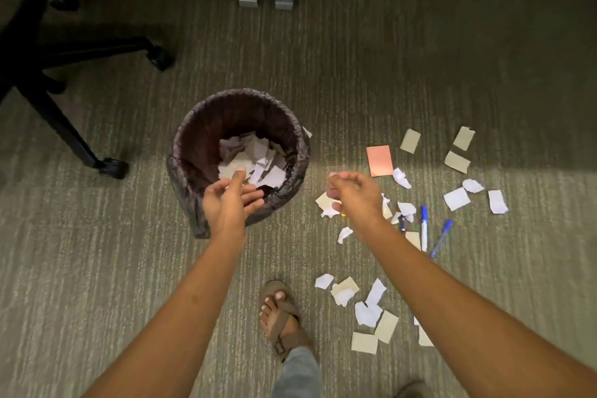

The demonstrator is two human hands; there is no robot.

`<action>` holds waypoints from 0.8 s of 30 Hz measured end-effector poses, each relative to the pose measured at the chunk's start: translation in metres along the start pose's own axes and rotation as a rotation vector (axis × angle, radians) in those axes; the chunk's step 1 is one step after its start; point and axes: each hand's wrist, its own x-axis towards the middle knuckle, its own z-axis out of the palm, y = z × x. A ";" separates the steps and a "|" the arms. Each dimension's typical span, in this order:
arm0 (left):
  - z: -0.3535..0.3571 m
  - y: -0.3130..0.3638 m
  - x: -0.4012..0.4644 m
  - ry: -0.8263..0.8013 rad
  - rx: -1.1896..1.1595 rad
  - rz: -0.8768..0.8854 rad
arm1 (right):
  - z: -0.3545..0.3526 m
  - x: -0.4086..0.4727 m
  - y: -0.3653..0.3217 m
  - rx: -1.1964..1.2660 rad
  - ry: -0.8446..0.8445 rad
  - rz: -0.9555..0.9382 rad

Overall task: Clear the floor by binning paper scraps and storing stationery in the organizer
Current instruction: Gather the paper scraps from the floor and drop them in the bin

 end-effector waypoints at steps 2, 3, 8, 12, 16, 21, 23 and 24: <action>0.008 -0.019 -0.018 -0.049 0.087 0.047 | -0.035 -0.003 0.015 -0.002 0.042 0.016; 0.010 -0.031 -0.026 -0.075 0.132 0.066 | -0.053 -0.005 0.025 -0.008 0.056 0.026; 0.024 -0.108 -0.073 -0.229 0.345 0.093 | -0.157 -0.017 0.082 -0.063 0.146 0.033; 0.025 -0.168 -0.101 -0.331 0.599 0.141 | -0.220 -0.020 0.133 -0.083 0.183 0.006; 0.016 -0.232 -0.098 -0.362 0.938 0.238 | -0.256 -0.021 0.197 -0.140 0.201 0.019; -0.017 -0.304 -0.071 -0.335 1.285 0.342 | -0.266 -0.021 0.289 -0.247 0.245 0.013; -0.030 -0.328 -0.048 -0.359 1.403 0.384 | -0.262 -0.022 0.321 -0.302 0.213 0.062; -0.034 -0.338 -0.036 -0.369 1.464 0.414 | -0.258 -0.018 0.340 -0.338 0.202 0.089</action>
